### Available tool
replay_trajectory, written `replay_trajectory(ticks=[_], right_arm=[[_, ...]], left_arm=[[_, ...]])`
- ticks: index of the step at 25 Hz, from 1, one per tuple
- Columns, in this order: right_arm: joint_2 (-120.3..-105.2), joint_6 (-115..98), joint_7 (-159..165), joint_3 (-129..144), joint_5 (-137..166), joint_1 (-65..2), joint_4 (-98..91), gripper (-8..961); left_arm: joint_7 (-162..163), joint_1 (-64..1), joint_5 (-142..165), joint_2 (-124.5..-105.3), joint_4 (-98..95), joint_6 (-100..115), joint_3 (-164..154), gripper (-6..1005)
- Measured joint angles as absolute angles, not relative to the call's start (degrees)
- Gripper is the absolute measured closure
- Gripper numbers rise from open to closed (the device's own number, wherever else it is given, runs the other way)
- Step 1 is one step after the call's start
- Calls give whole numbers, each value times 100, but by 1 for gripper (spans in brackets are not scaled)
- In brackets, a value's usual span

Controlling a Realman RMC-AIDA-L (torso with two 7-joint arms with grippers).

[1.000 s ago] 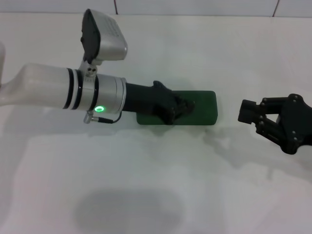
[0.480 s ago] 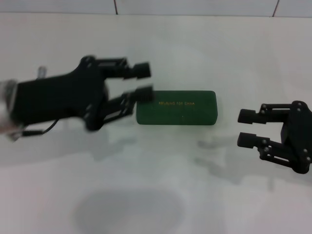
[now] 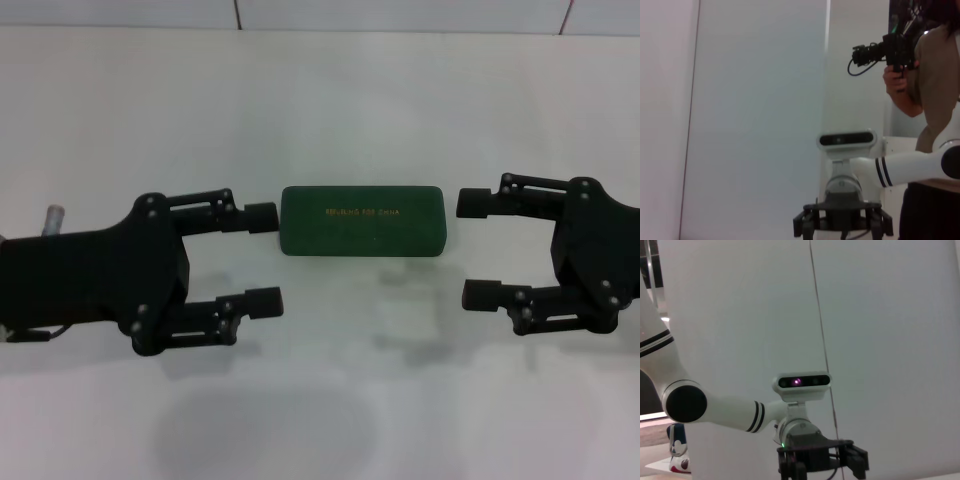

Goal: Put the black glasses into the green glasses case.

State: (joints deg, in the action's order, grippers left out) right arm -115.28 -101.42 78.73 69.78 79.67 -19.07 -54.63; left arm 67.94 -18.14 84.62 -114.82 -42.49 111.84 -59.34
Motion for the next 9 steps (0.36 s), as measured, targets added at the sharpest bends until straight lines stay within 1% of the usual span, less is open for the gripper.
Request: replay_trajectory(ticks=[3, 6, 9], right_arm=[[-11533, -10221, 7885, 6974, 7988, -1928, -5478, 242], [-11527, -10307, 7885, 6958, 7989, -1925, -5479, 159], [-11520, -10423, 7867, 6946, 7990, -1913, -5478, 159]], left_arm=[[6722, -1817, 8525, -11468, -4131, 11175, -5918, 306], [6710, -1819, 8528, -11459, -4087, 11174, -5872, 306], [6697, -1832, 8529, -11455, -4047, 11177, -5859, 306]])
